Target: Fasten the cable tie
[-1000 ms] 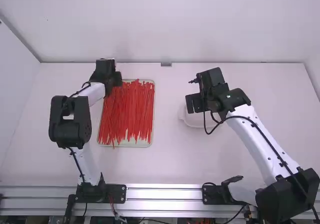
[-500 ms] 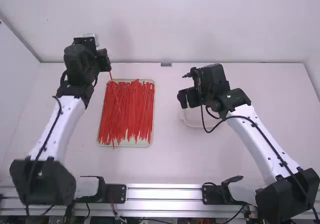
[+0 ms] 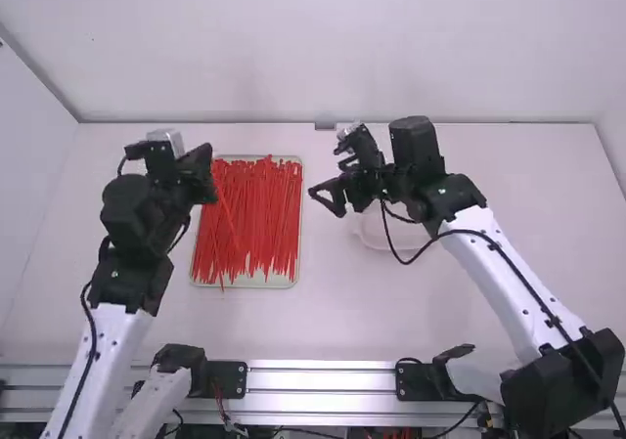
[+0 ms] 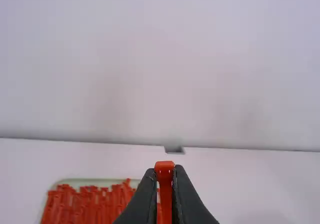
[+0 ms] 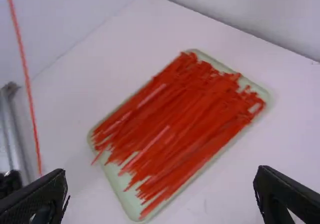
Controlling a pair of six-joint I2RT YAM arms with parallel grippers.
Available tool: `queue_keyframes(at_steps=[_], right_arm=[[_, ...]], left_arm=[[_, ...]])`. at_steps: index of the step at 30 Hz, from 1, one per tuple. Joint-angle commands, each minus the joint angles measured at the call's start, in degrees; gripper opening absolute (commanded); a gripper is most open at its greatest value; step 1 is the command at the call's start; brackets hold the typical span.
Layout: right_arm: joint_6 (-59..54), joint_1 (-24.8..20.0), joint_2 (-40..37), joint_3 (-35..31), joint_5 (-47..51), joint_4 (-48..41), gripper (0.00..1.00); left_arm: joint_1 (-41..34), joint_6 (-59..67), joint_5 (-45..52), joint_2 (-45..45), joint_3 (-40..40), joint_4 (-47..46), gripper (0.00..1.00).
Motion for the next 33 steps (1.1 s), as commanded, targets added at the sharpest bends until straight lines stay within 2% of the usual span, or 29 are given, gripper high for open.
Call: queue_keyframes(at_steps=[1, 6, 13, 26, 33], right_arm=[[-3.08, 1.92, 0.33, 1.70, -5.18, 0.39, 0.99], [-3.65, 5.29, 0.33, 1.70, -5.22, 1.84, 0.99], [-3.06, 9.01, 0.33, 1.70, -5.86, 4.02, 0.99], [2.78, 12.79, 0.33, 1.70, -5.33, 11.08, 0.99], [5.81, 13.07, 0.35, 1.70, -4.48, 15.13, 0.99]], left_arm=[[-1.73, -3.45, 0.24, -3.87, -2.21, 0.22, 0.02], [-4.79, -5.05, 0.26, -7.08, -5.20, 2.38, 0.02], [-5.73, -7.87, 2.93, -5.79, -5.25, 4.48, 0.02], [-6.95, -12.61, 11.13, 0.63, -5.25, 19.28, 0.02], [-7.67, -17.27, 13.07, 3.56, -5.25, 27.30, 0.02]])
